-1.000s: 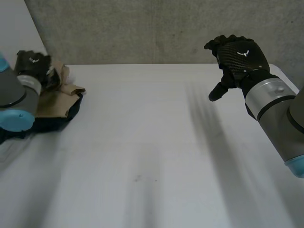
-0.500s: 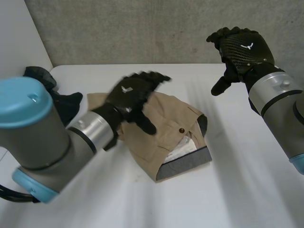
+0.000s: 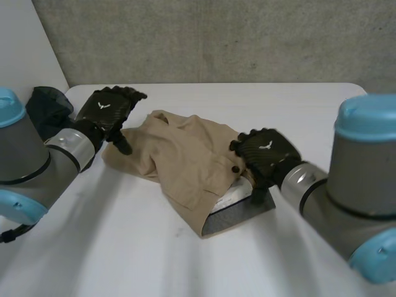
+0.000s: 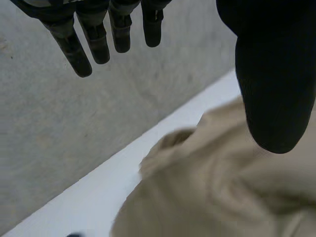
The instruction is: Fold the laundry.
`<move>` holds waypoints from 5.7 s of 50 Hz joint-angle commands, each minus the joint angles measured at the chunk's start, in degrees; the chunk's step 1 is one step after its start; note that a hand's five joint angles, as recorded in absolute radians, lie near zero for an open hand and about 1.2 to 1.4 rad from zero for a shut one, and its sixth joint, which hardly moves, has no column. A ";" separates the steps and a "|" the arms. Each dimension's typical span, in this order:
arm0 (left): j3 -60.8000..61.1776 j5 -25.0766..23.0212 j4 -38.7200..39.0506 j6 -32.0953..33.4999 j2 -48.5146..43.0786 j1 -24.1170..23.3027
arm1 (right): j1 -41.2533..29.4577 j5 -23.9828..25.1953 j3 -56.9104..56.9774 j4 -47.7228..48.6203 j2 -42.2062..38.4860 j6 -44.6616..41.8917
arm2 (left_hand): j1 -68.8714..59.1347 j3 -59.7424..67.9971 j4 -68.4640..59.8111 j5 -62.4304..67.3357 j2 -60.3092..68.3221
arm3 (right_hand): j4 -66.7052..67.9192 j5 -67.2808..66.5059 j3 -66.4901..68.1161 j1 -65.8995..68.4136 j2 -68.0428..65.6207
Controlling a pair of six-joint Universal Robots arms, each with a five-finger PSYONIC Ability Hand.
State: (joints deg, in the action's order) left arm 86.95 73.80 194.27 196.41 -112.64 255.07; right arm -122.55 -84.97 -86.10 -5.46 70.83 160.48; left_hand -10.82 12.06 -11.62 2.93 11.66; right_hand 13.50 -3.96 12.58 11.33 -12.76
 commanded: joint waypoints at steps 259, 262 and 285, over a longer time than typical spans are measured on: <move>-49.35 18.22 9.44 24.38 -43.81 -16.45 | 14.36 -9.69 34.51 17.32 -35.15 -24.87 | 0.82 -2.06 1.62 -2.93 -1.66 | -3.50 3.96 -2.58 -1.33 2.76; -44.60 18.22 13.93 24.38 -42.67 -16.54 | 14.62 -11.10 33.29 18.38 -33.40 -23.46 | 0.82 -2.06 1.62 -2.93 -1.66 | -3.50 3.96 -2.58 -1.33 2.76; 0.50 18.48 18.97 5.32 -7.25 -17.41 | 21.47 2.87 1.04 3.95 -10.45 -9.31 | 0.82 -2.06 1.62 -2.93 -1.66 | 3.80 -3.35 4.72 5.97 -4.54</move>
State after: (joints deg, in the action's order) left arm 82.11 92.60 219.45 210.82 -124.88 237.75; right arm -103.27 -85.66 -80.25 -2.42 61.31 148.77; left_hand -11.08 12.16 -11.66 2.92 11.71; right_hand 13.59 -4.01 12.59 11.65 -12.78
